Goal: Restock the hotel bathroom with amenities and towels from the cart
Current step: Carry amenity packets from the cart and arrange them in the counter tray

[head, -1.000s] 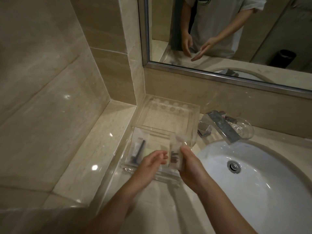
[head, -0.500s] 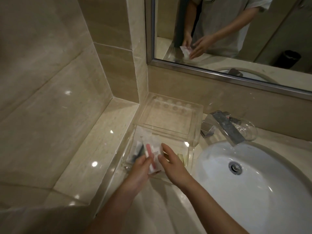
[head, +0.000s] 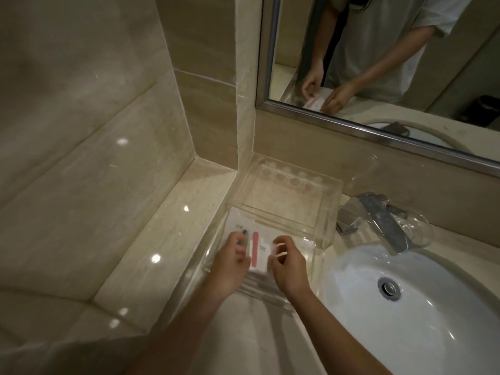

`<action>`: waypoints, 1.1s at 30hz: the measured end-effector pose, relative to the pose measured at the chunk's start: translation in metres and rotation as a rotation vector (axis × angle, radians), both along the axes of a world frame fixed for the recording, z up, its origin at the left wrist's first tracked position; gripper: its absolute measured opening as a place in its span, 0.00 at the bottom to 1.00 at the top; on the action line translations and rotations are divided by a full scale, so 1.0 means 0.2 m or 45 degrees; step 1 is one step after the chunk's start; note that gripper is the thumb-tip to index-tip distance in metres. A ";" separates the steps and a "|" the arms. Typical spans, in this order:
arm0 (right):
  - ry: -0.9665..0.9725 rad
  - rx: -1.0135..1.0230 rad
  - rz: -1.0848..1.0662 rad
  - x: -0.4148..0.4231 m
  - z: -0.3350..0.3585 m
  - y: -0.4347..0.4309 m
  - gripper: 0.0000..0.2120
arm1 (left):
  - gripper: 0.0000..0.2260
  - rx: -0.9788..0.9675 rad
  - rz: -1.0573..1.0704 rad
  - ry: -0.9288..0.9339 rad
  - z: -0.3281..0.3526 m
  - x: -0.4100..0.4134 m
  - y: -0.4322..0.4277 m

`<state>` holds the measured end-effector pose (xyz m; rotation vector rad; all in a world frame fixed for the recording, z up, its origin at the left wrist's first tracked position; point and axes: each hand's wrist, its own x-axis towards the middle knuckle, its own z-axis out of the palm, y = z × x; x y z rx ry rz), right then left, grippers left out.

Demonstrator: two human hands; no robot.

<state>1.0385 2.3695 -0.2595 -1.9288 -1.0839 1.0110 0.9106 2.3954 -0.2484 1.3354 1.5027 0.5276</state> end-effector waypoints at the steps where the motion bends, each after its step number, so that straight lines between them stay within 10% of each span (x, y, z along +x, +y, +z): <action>1: -0.058 0.002 0.016 -0.01 -0.02 0.01 0.13 | 0.15 0.023 -0.005 0.032 -0.02 0.00 0.00; 16: -0.432 -0.089 0.297 0.01 -0.14 0.08 0.10 | 0.26 0.460 -0.531 0.796 -0.19 0.02 0.03; 33: 0.054 0.062 0.685 0.26 0.12 -0.41 0.10 | 0.11 0.036 -0.185 0.237 0.15 -0.14 -0.63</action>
